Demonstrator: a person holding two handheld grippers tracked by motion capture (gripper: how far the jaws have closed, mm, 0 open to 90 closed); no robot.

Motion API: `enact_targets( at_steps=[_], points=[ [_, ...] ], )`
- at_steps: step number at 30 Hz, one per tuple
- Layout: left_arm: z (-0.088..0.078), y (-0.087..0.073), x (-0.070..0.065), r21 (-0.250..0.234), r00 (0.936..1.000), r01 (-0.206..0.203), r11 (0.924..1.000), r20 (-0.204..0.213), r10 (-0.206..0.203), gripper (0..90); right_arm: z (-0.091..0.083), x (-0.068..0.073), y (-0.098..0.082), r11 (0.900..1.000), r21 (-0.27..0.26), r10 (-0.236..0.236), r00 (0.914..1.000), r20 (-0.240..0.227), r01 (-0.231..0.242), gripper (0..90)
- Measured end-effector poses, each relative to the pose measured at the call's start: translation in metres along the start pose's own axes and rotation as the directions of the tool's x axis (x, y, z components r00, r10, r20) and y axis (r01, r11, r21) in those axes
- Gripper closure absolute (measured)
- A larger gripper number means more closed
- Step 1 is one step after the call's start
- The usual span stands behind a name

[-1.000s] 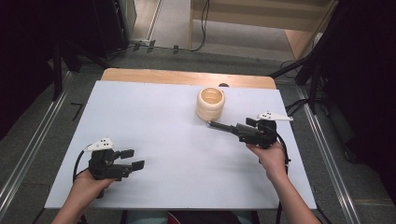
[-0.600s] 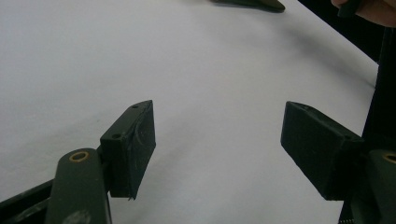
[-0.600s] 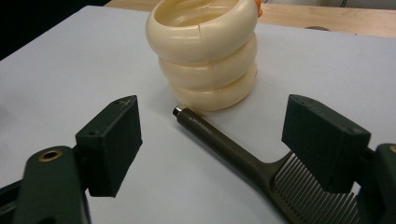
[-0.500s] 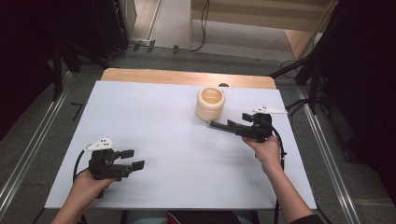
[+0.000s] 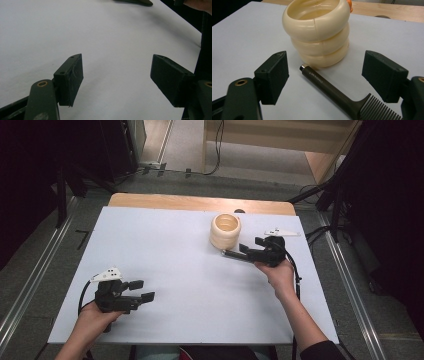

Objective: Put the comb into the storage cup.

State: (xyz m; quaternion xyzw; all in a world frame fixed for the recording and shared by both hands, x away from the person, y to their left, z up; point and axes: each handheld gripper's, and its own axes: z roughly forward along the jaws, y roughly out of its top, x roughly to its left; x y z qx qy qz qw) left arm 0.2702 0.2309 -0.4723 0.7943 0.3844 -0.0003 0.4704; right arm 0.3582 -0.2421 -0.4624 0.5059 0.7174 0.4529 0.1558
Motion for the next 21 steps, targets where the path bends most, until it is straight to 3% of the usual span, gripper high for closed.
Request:
enact_targets(
  at_steps=[14, 21],
  points=[
    [-0.001, 0.0, 0.001, -0.003, 1.0, -0.001, 1.0, -0.002, 0.001, 27.2, 0.025, -0.001, 0.005, 1.0, -0.015, 0.008, 0.9989, 0.047, -0.007, 23.1],
    [-0.001, 0.0, 0.001, -0.003, 1.0, -0.001, 1.0, -0.001, 0.001, 27.2, 0.031, -0.001, 0.004, 1.0, -0.026, 0.004, 0.9978, 0.067, -0.003, 32.3]
  ],
)
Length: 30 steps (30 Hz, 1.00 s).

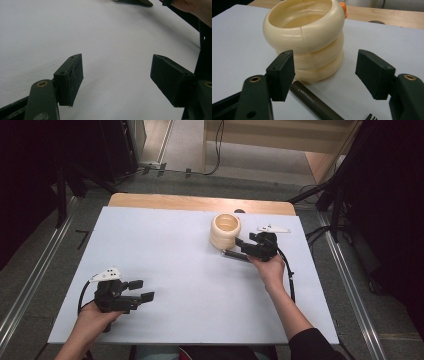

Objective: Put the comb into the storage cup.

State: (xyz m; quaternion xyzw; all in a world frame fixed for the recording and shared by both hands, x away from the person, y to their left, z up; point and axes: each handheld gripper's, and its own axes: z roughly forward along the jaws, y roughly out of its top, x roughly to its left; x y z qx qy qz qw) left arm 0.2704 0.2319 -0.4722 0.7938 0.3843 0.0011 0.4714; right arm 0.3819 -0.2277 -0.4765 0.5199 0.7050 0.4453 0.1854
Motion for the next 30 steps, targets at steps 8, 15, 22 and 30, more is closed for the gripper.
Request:
enact_targets(
  at_steps=[8, 15, 22, 30],
  points=[
    [0.0, 0.0, 0.0, -0.003, 1.0, 0.001, 1.0, 0.002, -0.001, 27.2, 0.006, -0.004, -0.004, 0.999, 0.035, 0.02, 0.9998, 0.004, -0.02, 68.0],
    [-0.001, 0.0, 0.0, -0.005, 1.0, -0.002, 1.0, 0.002, 0.002, 27.2, 0.014, -0.006, -0.011, 0.996, 0.078, 0.037, 0.9993, -0.005, -0.036, 87.6],
    [-0.001, 0.0, 0.0, -0.005, 1.0, -0.003, 1.0, 0.003, 0.003, 27.2, 0.023, -0.009, -0.017, 0.991, 0.123, 0.045, 0.9989, -0.006, -0.044, 87.6],
    [-0.001, 0.0, 0.0, -0.005, 1.0, -0.003, 1.0, 0.002, 0.003, 27.2, 0.034, -0.007, -0.025, 0.982, 0.183, 0.035, 0.9994, -0.006, -0.033, 87.6]
  ],
)
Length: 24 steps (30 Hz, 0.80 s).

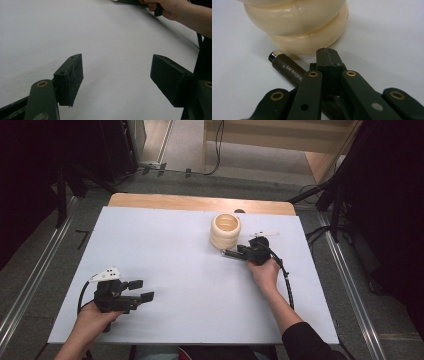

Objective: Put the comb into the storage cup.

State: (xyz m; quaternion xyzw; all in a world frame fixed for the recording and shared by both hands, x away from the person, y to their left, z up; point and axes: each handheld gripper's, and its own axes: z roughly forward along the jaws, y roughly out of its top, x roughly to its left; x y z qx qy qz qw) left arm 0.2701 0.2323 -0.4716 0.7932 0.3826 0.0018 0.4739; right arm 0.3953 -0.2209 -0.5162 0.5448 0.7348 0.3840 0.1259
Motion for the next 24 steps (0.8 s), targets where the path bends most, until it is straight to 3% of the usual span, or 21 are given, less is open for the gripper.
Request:
enact_targets(
  at_steps=[6, 24],
  points=[
    [-0.0002, 0.0, -0.0002, -0.003, 1.0, 0.001, 1.0, -0.001, -0.001, 27.2, 0.0044, 0.003, -0.0022, 1.0, 0.026, -0.011, 0.9999, -0.003, 0.011, 87.6],
    [-0.0007, 0.0002, -0.0008, -0.004, 1.0, -0.004, 1.0, 0.001, 0.004, 27.2, -0.0038, 0.0085, -0.0092, 0.999, 0.051, -0.011, 0.9997, -0.021, 0.013, 87.6]
  ],
)
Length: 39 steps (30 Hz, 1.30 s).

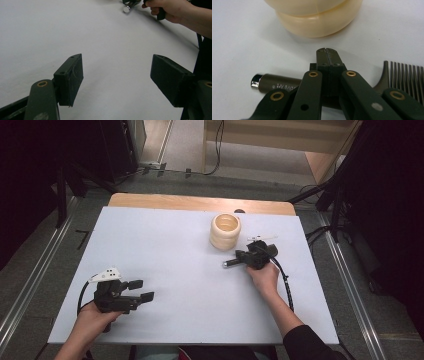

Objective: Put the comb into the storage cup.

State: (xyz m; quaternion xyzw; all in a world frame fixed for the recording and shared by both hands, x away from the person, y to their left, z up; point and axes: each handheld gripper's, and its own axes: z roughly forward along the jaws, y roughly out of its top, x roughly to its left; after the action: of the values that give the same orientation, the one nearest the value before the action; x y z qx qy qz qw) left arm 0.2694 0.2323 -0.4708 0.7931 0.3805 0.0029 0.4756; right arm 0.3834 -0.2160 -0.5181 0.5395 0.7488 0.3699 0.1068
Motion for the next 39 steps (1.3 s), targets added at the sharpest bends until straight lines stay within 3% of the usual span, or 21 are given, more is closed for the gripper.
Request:
enact_targets(
  at_steps=[19, 39],
  points=[
    [0.0, 0.0, 0.0, 0.001, 1.0, -0.002, 1.0, -0.006, 0.002, 27.3, -0.011, 0.004, -0.007, 0.999, 0.034, -0.035, 0.9988, -0.034, 0.036, 87.6],
    [0.0, 0.0, 0.0, 0.001, 1.0, -0.004, 1.0, -0.008, 0.004, 27.2, -0.023, -0.001, -0.015, 0.993, 0.091, -0.072, 0.9967, -0.037, 0.075, 87.6]
  ],
)
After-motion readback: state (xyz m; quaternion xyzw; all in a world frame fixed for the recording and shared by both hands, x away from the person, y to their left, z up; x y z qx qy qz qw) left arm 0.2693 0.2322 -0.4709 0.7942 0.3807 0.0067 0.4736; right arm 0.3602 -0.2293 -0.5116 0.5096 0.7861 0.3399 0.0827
